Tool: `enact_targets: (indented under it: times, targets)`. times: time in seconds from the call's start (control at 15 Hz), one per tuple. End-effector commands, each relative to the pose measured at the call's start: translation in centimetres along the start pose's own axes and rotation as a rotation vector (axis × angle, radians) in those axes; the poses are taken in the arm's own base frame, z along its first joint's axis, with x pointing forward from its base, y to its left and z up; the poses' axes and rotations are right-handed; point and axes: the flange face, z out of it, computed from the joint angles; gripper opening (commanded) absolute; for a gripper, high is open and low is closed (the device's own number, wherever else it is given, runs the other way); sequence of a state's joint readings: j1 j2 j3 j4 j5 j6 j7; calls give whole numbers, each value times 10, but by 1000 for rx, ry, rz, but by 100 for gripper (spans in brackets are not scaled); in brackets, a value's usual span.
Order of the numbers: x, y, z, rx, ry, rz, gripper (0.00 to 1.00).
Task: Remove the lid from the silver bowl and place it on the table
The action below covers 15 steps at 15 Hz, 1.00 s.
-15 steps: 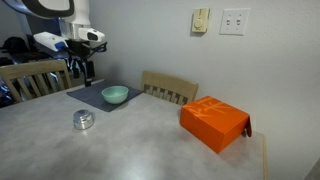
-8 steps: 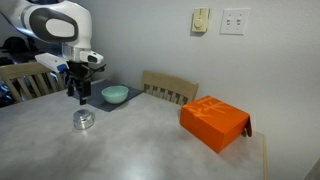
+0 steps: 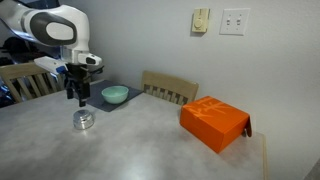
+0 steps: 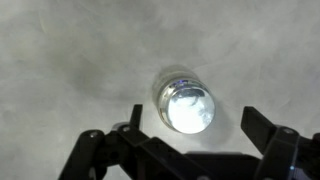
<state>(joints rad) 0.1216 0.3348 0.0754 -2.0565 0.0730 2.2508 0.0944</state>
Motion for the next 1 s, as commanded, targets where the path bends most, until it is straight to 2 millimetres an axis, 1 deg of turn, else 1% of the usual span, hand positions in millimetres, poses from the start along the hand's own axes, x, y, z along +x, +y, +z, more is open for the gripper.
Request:
enact_targets:
  times: [0.0,0.13,0.47,0.6,0.73,0.93]
  targets:
    - [-1,-1,13,-37,25,-7,100]
    - [-2,-3,23,-54,19,-14,100]
    - [-3,-11,57,-74,-21,-54,100]
    - [-3,-15,66,-73,-29,-61,100]
    - [-2,-17,72,-75,-31,-71,100]
    - [-1,-21,73,-90,-11,-86,100]
